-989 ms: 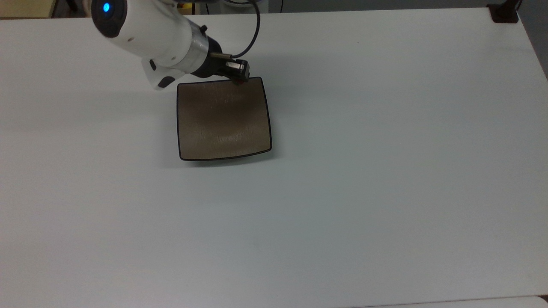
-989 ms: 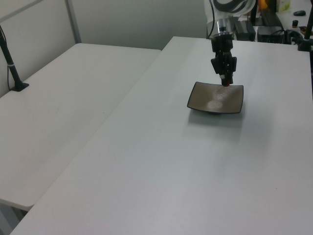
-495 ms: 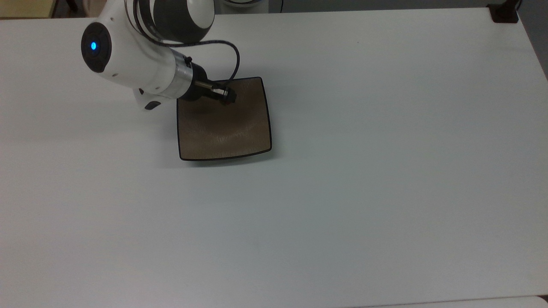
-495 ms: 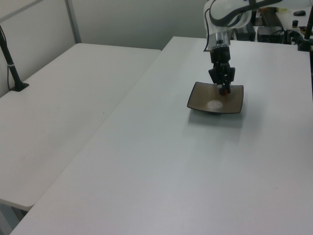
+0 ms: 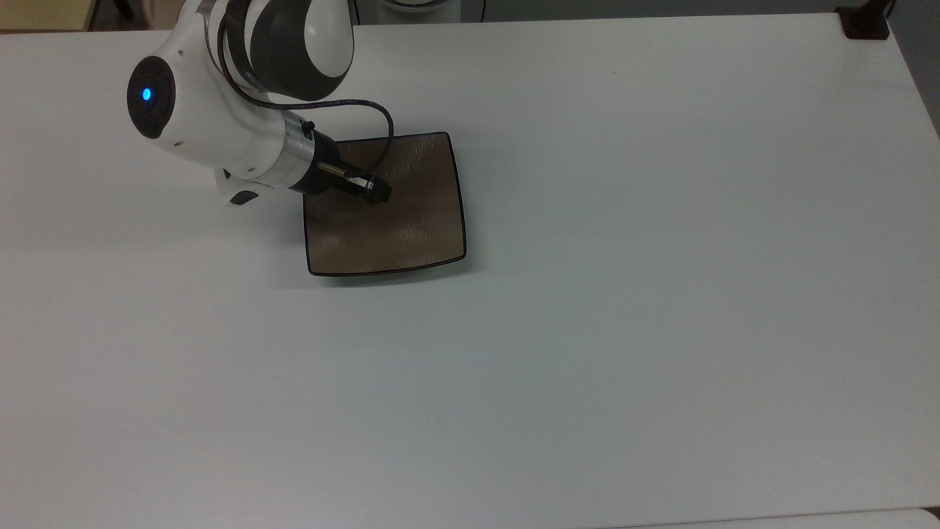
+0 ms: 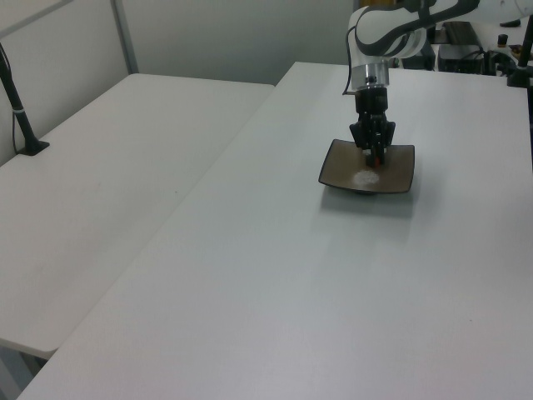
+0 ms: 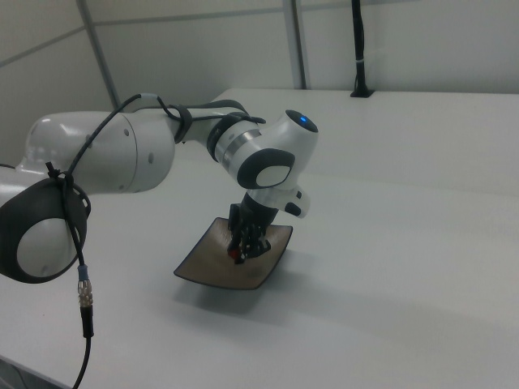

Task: Strawberries on a ceramic plate
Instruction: 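Lower the strawberry onto the plate and open the gripper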

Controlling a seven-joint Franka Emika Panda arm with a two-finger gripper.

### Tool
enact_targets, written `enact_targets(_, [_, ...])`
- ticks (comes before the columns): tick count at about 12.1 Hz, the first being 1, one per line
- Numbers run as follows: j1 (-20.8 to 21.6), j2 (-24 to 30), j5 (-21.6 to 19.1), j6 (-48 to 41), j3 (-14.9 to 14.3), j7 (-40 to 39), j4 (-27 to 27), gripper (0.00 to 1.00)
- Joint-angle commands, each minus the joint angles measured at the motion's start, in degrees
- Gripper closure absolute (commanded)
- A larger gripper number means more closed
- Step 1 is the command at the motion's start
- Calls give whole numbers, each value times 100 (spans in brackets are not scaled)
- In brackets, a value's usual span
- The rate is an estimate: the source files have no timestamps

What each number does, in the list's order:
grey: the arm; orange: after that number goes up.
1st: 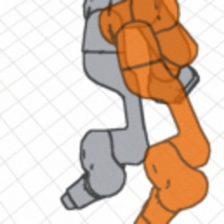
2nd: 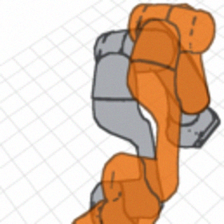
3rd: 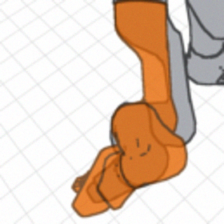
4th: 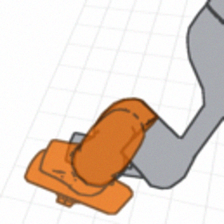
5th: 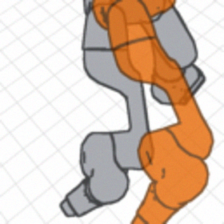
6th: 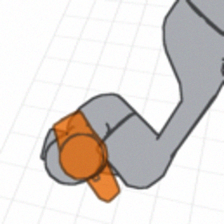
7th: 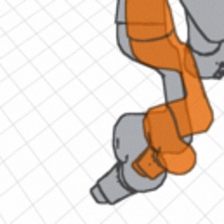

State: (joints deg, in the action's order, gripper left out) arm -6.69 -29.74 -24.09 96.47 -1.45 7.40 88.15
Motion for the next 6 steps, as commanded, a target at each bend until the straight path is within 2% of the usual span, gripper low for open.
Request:
enact_targets(1, [28, -5, -184, 276, -31, -89, 133, 71])
enact_targets(4, [45, -14, -175, 276, -31, -98, 133, 47])
enact_targets(5, [63, -14, -166, 284, -31, -115, 141, 28])
enact_targets(6, [71, -5, -122, 285, -31, -124, 159, 14])
